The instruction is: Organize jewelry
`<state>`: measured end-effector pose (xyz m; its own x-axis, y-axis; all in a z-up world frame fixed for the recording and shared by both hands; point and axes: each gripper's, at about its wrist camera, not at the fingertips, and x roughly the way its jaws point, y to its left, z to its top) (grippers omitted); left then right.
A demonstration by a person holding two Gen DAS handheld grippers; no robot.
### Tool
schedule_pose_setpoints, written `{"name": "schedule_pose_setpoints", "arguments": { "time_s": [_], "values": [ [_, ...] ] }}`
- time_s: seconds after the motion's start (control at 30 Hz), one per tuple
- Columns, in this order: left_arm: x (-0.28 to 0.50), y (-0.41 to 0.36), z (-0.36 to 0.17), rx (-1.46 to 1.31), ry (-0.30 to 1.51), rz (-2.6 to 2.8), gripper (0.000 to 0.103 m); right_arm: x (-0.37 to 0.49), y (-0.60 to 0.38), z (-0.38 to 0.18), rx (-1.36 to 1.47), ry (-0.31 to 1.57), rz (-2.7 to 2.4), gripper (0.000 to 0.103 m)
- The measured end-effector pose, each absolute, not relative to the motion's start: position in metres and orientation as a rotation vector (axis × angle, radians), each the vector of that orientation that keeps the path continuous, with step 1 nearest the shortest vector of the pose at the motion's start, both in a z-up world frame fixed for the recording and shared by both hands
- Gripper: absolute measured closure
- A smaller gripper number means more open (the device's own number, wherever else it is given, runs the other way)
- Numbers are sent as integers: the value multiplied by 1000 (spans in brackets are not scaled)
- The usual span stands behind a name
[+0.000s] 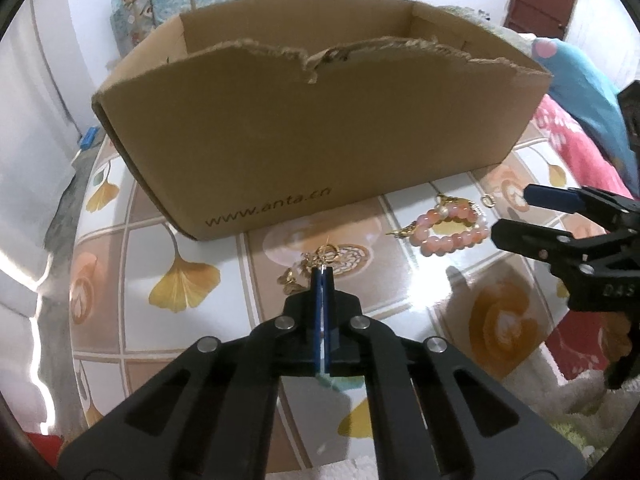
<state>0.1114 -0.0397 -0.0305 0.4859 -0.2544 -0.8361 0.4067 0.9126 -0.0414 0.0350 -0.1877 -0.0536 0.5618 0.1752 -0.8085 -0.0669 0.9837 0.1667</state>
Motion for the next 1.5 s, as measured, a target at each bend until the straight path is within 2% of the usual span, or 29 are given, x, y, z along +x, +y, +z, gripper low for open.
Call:
{"name": "schedule_pose_setpoints", "arguments": {
  "time_s": [0.27, 0.37, 0.53, 0.6, 0.63, 0.7, 0.8, 1.23, 1.5],
  "values": [
    [98, -36, -14, 183, 907, -451, 103, 34, -190, -54, 124, 965, 148, 25],
    [98, -38, -15, 213, 904, -446, 103, 35, -190, -53, 128, 965, 149, 30],
    [102, -41, -19, 207, 918, -446, 103, 37, -193, -53, 131, 974, 152, 50],
    [102, -40, -23, 202, 928, -446, 103, 39, -194, -54, 121, 983, 142, 65],
    [102, -39, -24, 198, 934, -447, 103, 40, -195, -54, 119, 985, 141, 69],
    [103, -39, -26, 197, 941, -446, 103, 41, -196, -54, 121, 986, 150, 82],
    [104, -40, -29, 197, 949, -444, 103, 43, -191, -55, 91, 980, 156, 90],
    [106, -39, -35, 194, 972, -442, 103, 52, -164, -63, -57, 974, 163, 91],
    [105, -39, -36, 192, 973, -444, 103, 57, -154, -63, -9, 987, 189, 91]
  ]
}}
